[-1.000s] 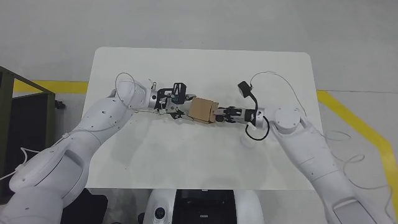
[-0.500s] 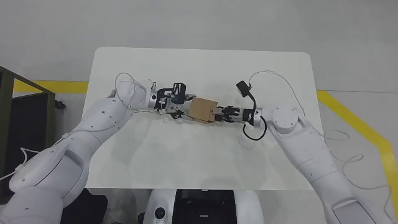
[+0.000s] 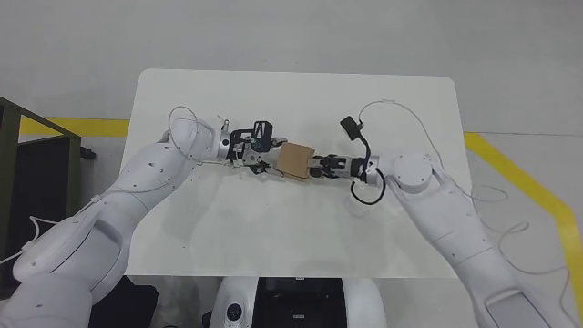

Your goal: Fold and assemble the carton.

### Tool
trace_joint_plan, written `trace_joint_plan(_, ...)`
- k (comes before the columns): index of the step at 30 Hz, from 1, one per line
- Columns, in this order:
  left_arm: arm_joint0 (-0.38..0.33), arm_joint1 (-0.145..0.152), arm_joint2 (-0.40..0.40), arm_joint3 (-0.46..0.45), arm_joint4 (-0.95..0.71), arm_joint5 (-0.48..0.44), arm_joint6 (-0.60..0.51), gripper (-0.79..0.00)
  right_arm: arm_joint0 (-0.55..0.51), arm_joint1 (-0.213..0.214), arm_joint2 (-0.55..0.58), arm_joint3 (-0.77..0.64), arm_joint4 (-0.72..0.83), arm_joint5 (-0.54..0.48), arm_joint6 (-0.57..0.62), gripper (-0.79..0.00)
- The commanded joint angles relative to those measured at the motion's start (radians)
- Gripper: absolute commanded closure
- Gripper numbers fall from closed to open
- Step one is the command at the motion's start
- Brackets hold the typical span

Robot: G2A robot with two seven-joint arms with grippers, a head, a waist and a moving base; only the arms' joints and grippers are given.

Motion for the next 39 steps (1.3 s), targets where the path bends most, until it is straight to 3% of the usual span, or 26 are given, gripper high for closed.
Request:
trace_joint_plan(1,-0.001,0.0,-0.001,0.0,0.0,0.001,-0.001,-0.517,0.003,-0.001,-0.003,0.004,-0.001,0.0,-0.001,-0.108)
trace_joint_plan(12,0.001,0.001,-0.004,0.004,-0.003,0.0,-0.006,-0.529,-0.062,0.022,0.064,-0.053,-0.008,-0.023,-0.004,-0.203)
trace_joint_plan(15,0.002,0.002,-0.005,0.004,-0.004,0.001,-0.005,-0.526,-0.084,0.03,0.085,-0.076,-0.013,-0.024,-0.002,-0.175)
trace_joint_plan(20,0.002,0.002,-0.006,0.005,-0.004,0.002,-0.005,-0.526,-0.095,0.034,0.096,-0.069,-0.007,-0.012,-0.006,0.0)
trace_joint_plan(39,0.003,0.003,-0.006,0.0,-0.001,0.0,-0.005,-0.536,-0.01,0.0,0.007,-0.007,0.003,-0.01,0.001,0.0)
